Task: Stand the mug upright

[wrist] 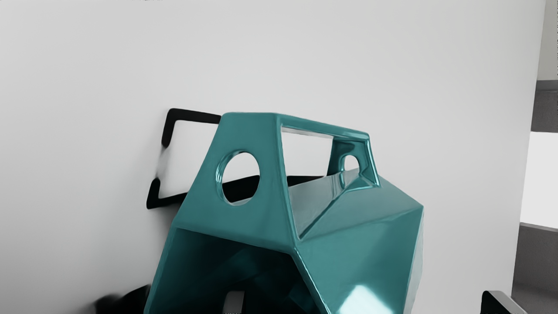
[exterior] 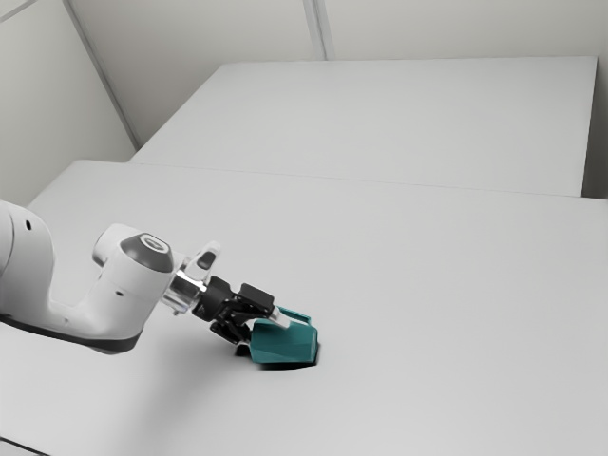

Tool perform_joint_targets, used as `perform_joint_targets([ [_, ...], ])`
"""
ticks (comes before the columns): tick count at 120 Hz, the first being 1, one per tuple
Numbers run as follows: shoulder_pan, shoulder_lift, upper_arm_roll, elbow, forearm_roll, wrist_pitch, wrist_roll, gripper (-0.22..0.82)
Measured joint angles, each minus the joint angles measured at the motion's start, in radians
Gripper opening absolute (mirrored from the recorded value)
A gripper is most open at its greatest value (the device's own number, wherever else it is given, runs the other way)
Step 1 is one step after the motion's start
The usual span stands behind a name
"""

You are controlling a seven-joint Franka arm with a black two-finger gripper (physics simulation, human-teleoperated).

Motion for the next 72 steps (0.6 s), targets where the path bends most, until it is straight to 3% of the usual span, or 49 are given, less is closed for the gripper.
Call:
perform_joint_targets([
  [31, -0.005, 0.001, 0.0, 0.0, -0.023, 0.003, 0.015, 0.41],
  [72, -0.006, 0.005, 0.0, -0.005, -0.07, 0.003, 0.054, 0.25],
])
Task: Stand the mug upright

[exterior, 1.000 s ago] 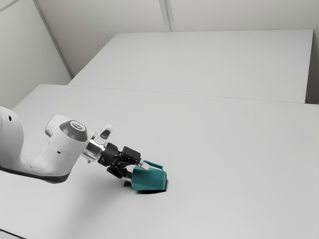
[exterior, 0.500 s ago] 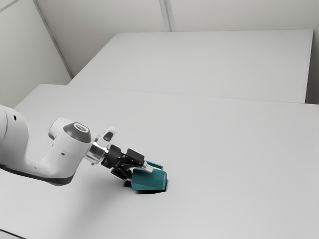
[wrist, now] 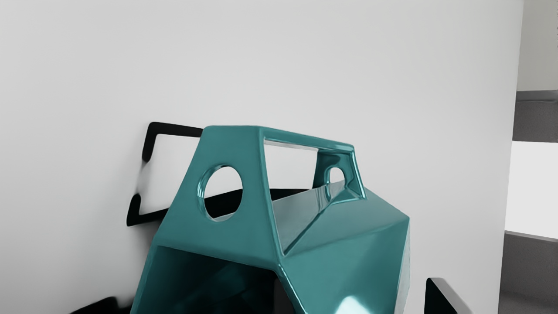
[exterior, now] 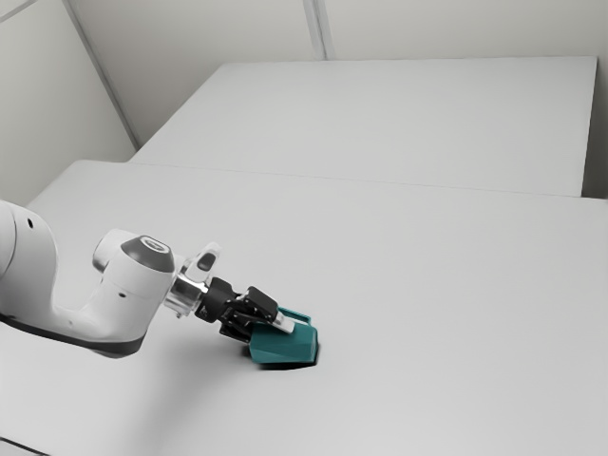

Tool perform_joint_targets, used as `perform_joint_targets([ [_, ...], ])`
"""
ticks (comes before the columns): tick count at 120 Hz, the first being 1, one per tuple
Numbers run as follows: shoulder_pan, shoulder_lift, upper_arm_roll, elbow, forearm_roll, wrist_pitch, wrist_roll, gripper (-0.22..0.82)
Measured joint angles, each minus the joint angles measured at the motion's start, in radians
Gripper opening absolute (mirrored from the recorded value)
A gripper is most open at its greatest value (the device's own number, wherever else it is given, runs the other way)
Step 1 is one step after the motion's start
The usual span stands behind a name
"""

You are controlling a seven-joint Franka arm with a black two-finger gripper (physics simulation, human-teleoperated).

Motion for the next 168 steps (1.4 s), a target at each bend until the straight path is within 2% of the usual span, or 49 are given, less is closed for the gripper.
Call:
perform_joint_targets([
  [58, -0.005, -0.002, -0.001, 0.003, -0.009, 0.006, 0.032, -0.1],
  [85, -0.017, -0.017, -0.001, 0.016, -0.008, 0.01, 0.032, -0.14],
  [114, -0.013, -0.045, -0.032, 0.066, 0.028, 0.027, 0.031, -0.16],
  [140, -0.008, -0.06, -0.055, 0.165, 0.276, 0.041, -0.023, -0.17],
  [168, 0.01, -0.092, -0.054, 0.291, 0.728, -0.013, -0.149, -0.18],
])
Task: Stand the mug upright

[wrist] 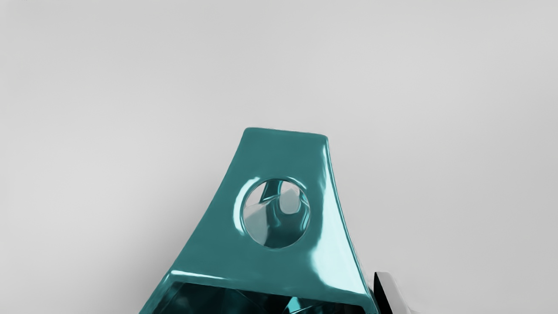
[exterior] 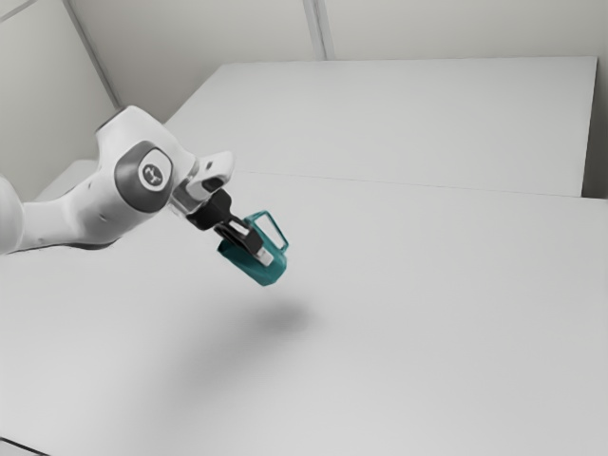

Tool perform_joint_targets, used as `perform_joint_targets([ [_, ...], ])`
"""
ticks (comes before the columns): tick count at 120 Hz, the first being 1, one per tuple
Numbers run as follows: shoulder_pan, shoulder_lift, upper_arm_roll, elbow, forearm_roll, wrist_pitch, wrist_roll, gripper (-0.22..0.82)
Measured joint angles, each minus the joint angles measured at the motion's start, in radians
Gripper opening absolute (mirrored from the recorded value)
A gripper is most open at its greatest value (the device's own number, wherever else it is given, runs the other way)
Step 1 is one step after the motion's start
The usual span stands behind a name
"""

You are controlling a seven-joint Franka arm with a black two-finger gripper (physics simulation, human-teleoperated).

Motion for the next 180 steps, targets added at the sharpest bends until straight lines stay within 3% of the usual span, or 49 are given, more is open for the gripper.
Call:
perform_joint_targets([
  [27, 0.019, 0.034, 0.007, 0.084, 0.325, -0.087, -0.129, -0.17],
  [50, 0.018, 0.099, 0.007, 0.135, 0.45, -0.118, -0.207, -0.17],
  [180, 0.0, 0.256, 0.008, 0.123, 0.547, 0.062, -0.38, -0.18],
])
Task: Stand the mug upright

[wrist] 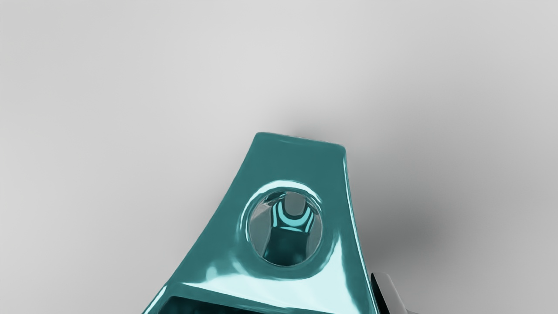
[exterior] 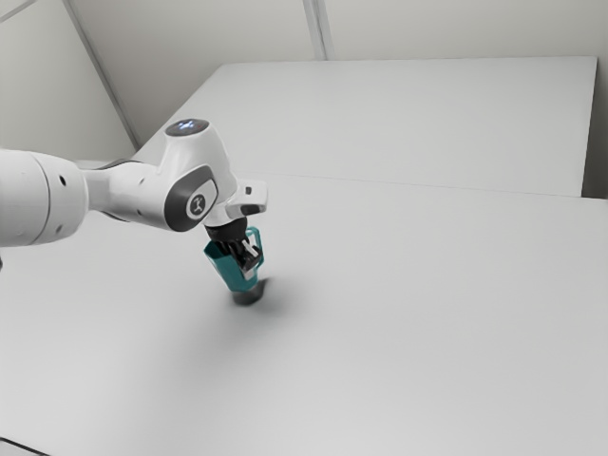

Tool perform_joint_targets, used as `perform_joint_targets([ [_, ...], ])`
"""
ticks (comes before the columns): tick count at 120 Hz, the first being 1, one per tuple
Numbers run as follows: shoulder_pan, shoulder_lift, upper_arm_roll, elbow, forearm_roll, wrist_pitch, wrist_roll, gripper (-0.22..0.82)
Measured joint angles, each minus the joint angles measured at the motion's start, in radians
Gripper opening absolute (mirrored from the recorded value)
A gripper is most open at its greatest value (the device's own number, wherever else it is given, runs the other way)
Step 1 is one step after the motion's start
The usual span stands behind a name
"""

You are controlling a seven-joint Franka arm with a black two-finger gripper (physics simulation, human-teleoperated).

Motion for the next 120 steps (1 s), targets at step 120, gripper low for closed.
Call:
perform_joint_targets([
  [120, -0.001, 0.031, 0.0, -0.022, -0.009, 0.04, -0.023, -0.02],
])
